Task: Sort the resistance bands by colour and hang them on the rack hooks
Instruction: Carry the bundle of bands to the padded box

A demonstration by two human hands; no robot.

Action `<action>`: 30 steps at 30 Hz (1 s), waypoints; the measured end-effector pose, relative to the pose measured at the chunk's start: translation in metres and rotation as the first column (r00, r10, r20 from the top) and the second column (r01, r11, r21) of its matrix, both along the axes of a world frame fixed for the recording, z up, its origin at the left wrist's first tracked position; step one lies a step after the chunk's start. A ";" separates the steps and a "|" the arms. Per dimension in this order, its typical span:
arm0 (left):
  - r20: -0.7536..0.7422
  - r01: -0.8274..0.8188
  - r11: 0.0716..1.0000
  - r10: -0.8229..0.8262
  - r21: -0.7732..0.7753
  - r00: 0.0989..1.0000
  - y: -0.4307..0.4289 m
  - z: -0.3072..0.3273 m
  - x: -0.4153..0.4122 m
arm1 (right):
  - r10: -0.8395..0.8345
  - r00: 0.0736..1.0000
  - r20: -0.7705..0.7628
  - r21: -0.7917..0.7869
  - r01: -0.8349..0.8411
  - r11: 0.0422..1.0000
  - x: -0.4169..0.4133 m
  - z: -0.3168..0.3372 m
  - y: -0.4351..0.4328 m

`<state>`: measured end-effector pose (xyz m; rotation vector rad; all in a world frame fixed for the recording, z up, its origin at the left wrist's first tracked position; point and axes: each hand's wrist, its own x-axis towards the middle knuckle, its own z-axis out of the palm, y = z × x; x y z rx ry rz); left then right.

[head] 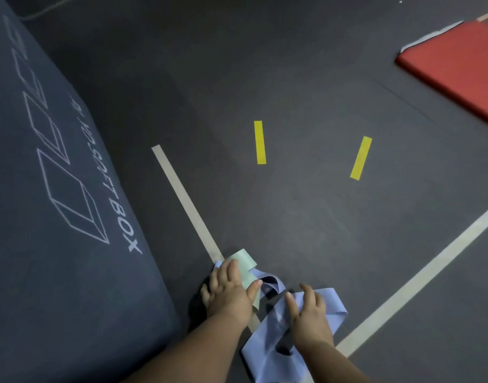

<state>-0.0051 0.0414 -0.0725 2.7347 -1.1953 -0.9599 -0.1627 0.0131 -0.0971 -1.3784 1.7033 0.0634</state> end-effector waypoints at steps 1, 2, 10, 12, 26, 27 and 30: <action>-0.002 -0.010 1.000 0.010 0.007 1.000 0.000 -0.005 0.002 | 0.004 1.000 -0.014 -0.015 -0.004 1.000 0.001 -0.004 0.001; -0.003 -0.020 1.000 0.020 0.012 1.000 0.000 -0.011 0.004 | 0.002 1.000 -0.025 -0.040 -0.003 0.999 0.003 -0.008 0.001; -0.093 -0.173 0.983 0.177 0.054 0.980 -0.002 -0.037 0.012 | -0.011 0.996 0.093 -0.173 0.027 0.985 0.026 -0.025 0.000; -0.130 -0.208 0.977 0.212 0.040 0.969 -0.002 -0.041 0.011 | -0.010 0.991 0.135 -0.189 0.036 0.981 0.034 -0.027 -0.002; -0.449 -0.407 0.913 0.347 -0.041 0.823 -0.007 -0.040 0.004 | -0.084 0.936 0.343 -0.115 0.131 0.985 0.078 -0.017 -0.013; -0.511 -0.446 0.894 0.364 -0.043 0.779 -0.009 -0.038 0.003 | -0.093 0.931 0.353 -0.111 0.140 0.984 0.080 -0.015 -0.013; -0.654 -0.549 0.836 0.406 -0.016 0.638 -0.015 -0.024 -0.003 | -0.113 0.931 0.347 -0.111 0.160 0.981 0.079 -0.007 -0.013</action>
